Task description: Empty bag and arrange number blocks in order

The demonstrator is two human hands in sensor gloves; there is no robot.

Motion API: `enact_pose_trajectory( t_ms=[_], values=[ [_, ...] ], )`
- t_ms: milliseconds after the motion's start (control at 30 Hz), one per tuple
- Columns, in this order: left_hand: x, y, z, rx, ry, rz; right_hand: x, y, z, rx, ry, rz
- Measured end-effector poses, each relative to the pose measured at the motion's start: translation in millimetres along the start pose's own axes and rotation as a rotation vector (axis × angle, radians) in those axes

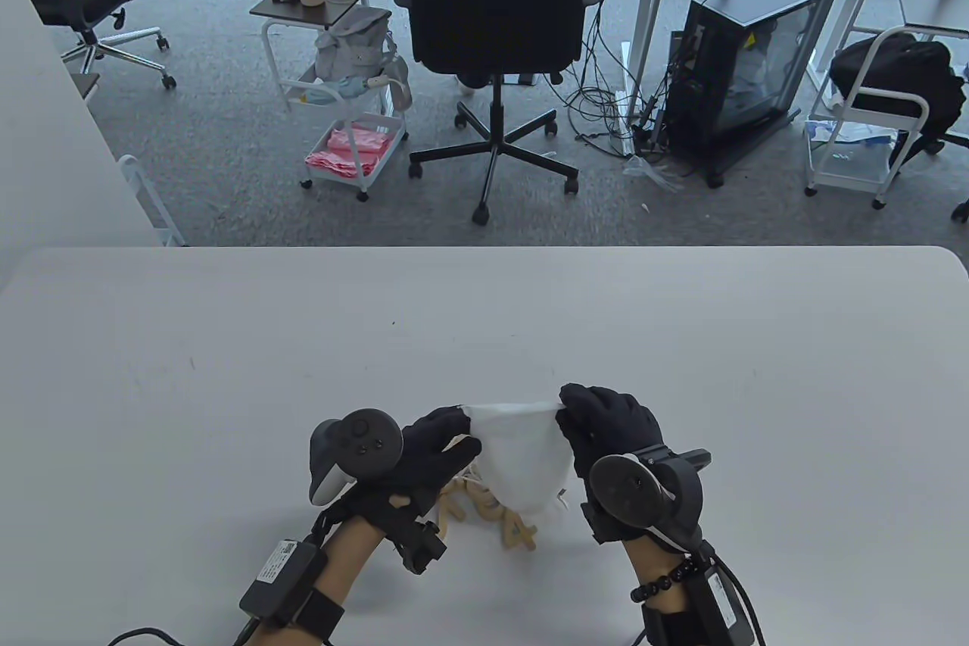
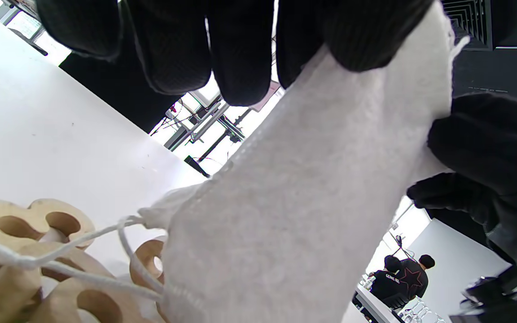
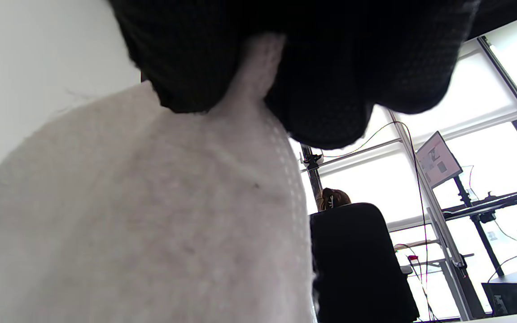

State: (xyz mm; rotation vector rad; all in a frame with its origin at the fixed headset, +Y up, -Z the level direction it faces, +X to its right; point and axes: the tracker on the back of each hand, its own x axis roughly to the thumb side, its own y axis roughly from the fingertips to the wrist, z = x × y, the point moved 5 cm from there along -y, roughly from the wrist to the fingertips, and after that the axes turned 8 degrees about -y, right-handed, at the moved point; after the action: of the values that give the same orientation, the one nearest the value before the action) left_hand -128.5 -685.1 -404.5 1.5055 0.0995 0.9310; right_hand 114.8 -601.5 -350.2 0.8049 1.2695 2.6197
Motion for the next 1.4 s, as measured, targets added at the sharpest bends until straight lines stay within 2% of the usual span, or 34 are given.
enact_pose_trajectory(
  t_ms=[67,167,233,333,400,467,500,533,600,667,733,767,833,1033,1167,1267,1400],
  values=[
    [0.4,0.0,0.3,-0.006,0.001,0.0,-1.5,-0.2,2.5,-0.007,-0.021,-0.015],
    [0.2,-0.1,0.9,-0.009,-0.001,-0.001,-9.9,0.5,-10.9,0.116,0.017,-0.07],
    [0.8,0.3,1.2,-0.01,0.004,0.002,-1.6,1.5,7.2,-0.069,-0.039,0.006],
    [2.9,-0.4,-0.7,-0.006,0.021,0.008,1.2,-0.3,3.0,0.025,0.012,-0.022],
    [4.1,-0.3,-0.8,-0.005,0.027,0.013,7.2,0.2,10.1,-0.045,0.023,0.03],
    [5.1,-0.5,-0.1,-0.012,0.033,0.02,7.5,-0.4,15.4,-0.048,0.019,0.013],
    [5.4,-0.3,-0.1,-0.008,0.04,0.022,6.5,0.7,19.3,-0.108,-0.028,0.017],
    [5.7,-0.3,0.0,-0.008,0.044,0.024,3.8,-1.6,16.9,-0.088,-0.033,-0.002],
    [6.6,-0.3,2.0,-0.024,0.048,0.03,-10.5,-1.7,1.2,0.103,0.041,-0.114],
    [7.8,-0.2,2.4,-0.019,0.044,0.033,-4.8,-2.2,20.4,-0.108,-0.037,-0.028],
    [9.3,-1.2,3.0,-0.031,0.042,0.042,-2.9,-3.0,24.2,-0.064,-0.064,-0.071],
    [9.4,-1.2,2.8,-0.023,0.047,0.039,-2.1,-3.2,22.7,-0.044,-0.017,-0.072],
    [9.6,-0.8,3.6,-0.03,0.049,0.041,-1.9,-1.6,20.5,-0.072,0.012,-0.043],
    [4.0,-1.2,6.2,-0.1,0.068,0.039,-25.0,-3.1,25.5,-0.059,-0.246,-0.182],
    [6.0,-1.4,8.5,-0.165,0.089,0.077,-52.7,-1.8,16.2,0.01,-0.614,-0.356],
    [10.8,-1.3,5.4,-0.138,0.108,0.08,-63.5,0.0,7.3,0.068,-0.732,-0.423],
    [8.2,1.9,-8.4,-0.041,0.104,0.034,-78.7,2.6,4.4,0.084,-0.758,-0.482]
  ],
)
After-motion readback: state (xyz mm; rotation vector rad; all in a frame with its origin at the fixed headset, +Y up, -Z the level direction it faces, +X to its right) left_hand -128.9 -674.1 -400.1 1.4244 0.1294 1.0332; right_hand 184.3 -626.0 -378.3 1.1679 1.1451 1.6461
